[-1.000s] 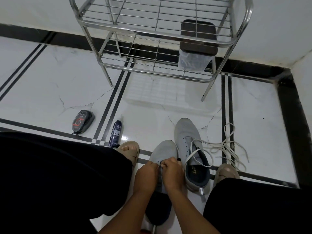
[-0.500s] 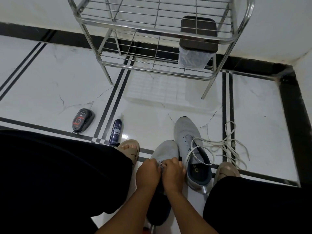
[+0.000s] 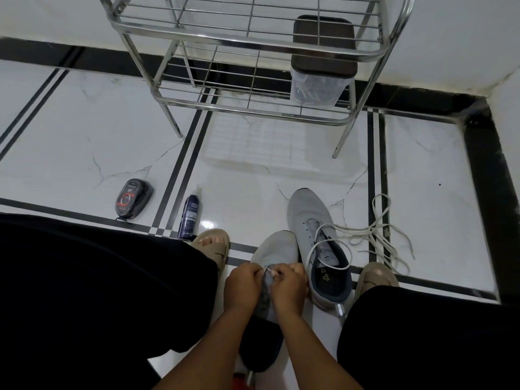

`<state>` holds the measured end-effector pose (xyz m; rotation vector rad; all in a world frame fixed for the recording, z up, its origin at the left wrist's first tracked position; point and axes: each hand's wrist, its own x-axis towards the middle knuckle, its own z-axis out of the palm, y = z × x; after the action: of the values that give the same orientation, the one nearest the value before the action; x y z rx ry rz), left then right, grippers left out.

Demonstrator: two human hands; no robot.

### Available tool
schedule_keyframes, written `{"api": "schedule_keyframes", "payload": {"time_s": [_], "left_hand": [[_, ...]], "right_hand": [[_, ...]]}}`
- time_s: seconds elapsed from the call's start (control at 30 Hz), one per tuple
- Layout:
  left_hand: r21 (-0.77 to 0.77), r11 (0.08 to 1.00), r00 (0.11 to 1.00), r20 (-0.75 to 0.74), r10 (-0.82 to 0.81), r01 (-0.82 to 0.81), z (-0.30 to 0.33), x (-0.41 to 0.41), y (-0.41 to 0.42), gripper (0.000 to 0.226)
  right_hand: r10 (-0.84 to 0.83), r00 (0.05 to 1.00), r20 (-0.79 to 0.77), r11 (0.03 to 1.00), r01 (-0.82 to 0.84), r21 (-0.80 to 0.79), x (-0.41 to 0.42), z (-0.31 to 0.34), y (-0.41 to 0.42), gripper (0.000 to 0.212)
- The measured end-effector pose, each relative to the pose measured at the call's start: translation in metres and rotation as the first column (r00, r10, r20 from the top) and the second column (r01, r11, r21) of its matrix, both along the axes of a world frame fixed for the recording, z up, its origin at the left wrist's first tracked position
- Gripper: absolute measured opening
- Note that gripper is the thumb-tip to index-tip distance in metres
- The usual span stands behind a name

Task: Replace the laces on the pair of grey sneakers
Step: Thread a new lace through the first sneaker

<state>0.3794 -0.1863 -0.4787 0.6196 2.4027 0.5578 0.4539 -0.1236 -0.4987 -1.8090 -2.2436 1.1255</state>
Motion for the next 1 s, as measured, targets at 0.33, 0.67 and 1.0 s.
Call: {"api": "schedule_keyframes", "payload": {"time_s": [0.33, 0.67, 1.0], "left_hand": [[-0.048, 0.983, 0.982, -0.051, -0.180, 0.178, -0.002, -0.002, 0.003, 0.022], [-0.061, 0.998, 0.997, 0.071, 0.004, 0.000, -0.008, -0.013, 0.020, 0.016], [0.200, 0.448, 0.468, 0.615, 0.635, -0.871, 0.022, -0.062, 0.022, 0.020]], "right_hand": [[0.070, 0.998, -0.008, 0.996, -0.069, 0.061, -0.002, 0.004, 0.004, 0.014], [0.273, 0.928, 0.253, 0.886, -0.345, 0.309, 0.024, 0.018, -0.017, 0.027], [0.169, 0.927, 0.334, 0.985, -0.173, -0.019, 0.046, 0.034, -0.002, 0.026]]}}
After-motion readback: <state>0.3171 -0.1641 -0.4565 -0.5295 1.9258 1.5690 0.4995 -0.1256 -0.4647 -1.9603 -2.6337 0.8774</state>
